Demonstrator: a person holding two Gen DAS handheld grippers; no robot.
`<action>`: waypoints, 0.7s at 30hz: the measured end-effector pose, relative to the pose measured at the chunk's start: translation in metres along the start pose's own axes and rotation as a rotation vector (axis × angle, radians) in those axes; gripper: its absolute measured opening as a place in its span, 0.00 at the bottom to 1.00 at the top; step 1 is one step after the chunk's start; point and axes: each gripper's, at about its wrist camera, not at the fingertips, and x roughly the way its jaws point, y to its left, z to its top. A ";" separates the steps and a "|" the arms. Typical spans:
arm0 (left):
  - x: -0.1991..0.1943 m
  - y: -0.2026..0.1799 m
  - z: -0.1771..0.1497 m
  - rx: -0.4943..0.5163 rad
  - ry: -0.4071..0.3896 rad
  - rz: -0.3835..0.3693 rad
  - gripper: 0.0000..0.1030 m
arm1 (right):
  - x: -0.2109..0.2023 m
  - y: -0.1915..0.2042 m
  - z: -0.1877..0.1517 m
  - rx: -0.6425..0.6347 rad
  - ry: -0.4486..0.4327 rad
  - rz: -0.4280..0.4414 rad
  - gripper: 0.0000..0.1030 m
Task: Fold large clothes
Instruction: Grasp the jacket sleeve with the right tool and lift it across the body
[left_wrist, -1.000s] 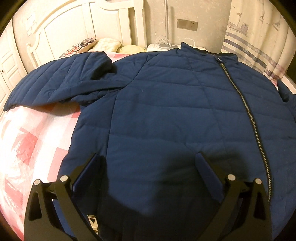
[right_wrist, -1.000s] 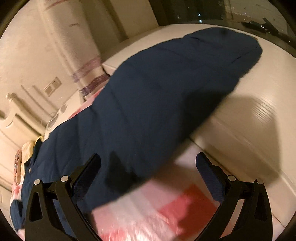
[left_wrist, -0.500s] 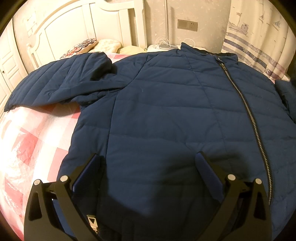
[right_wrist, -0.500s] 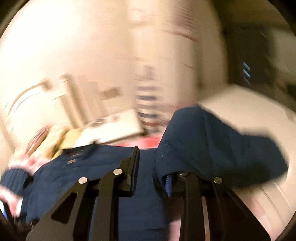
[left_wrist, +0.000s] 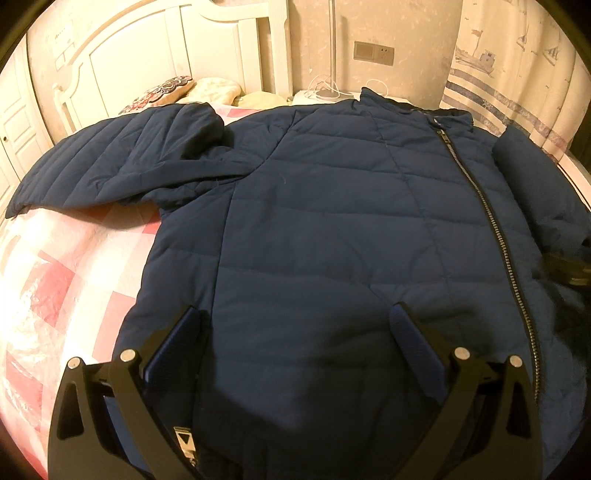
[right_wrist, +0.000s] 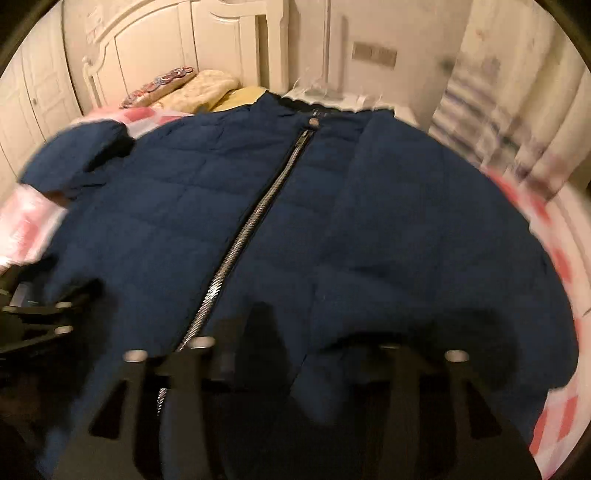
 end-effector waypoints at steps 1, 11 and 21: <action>0.000 0.000 0.000 -0.001 0.000 -0.001 0.98 | -0.021 -0.005 -0.004 0.046 -0.039 0.039 0.80; 0.000 0.000 0.000 -0.003 -0.002 -0.001 0.98 | -0.085 -0.159 -0.079 0.788 -0.199 0.124 0.80; 0.001 0.000 0.001 -0.007 -0.004 -0.006 0.98 | -0.074 -0.181 -0.050 0.818 -0.341 -0.003 0.33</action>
